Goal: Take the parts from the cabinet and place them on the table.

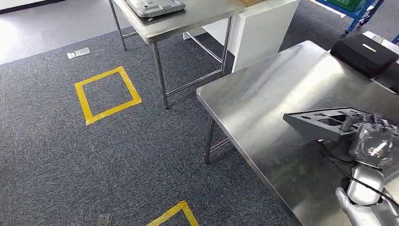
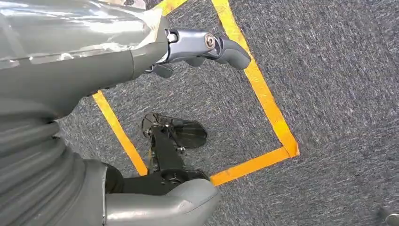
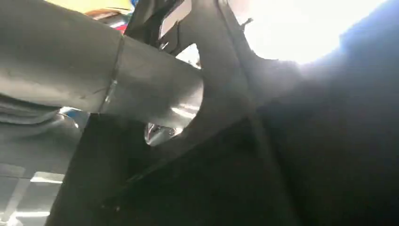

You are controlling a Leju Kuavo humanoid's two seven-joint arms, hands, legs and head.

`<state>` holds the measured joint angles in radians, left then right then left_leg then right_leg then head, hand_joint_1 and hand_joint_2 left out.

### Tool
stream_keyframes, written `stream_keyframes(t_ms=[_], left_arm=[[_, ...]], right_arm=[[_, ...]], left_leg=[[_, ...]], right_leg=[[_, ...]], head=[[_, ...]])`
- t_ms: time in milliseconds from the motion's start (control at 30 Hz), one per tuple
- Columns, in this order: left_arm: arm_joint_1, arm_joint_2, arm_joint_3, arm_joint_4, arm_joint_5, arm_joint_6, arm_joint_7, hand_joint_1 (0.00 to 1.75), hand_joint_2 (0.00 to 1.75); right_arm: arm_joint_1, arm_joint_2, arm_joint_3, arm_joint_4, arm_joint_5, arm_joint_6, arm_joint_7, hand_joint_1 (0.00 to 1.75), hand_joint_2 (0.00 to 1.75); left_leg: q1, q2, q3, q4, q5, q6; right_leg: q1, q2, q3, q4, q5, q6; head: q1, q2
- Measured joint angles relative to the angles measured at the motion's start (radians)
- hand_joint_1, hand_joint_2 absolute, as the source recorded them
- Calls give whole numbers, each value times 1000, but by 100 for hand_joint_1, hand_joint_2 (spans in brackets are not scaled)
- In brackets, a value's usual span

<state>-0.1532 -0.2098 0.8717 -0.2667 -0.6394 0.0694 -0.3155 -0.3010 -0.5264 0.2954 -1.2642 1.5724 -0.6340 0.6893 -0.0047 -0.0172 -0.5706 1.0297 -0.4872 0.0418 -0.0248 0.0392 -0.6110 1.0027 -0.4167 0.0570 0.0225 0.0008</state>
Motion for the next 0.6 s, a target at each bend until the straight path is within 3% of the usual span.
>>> stream_keyframes(t_ms=[67,233,600], left_arm=[[2,0,5,0,3,-6,-2,0,175],[4,-1,24,0,15,-10,-13,0,175],[14,-1,34,0,15,-14,-15,0,175]], right_arm=[[-26,3,40,28,0,3,-17,175,0],[-82,47,57,106,0,30,-141,175,0],[-120,92,57,162,0,33,-152,175,0]], left_leg=[[0,0,0,0,0,0],[1,0,0,0,0,0],[0,-2,-2,0,1,1]], right_leg=[[0,0,0,1,0,0],[0,0,-1,1,0,0],[0,-1,-1,1,0,0]], head=[[0,0],[0,0],[0,0]])
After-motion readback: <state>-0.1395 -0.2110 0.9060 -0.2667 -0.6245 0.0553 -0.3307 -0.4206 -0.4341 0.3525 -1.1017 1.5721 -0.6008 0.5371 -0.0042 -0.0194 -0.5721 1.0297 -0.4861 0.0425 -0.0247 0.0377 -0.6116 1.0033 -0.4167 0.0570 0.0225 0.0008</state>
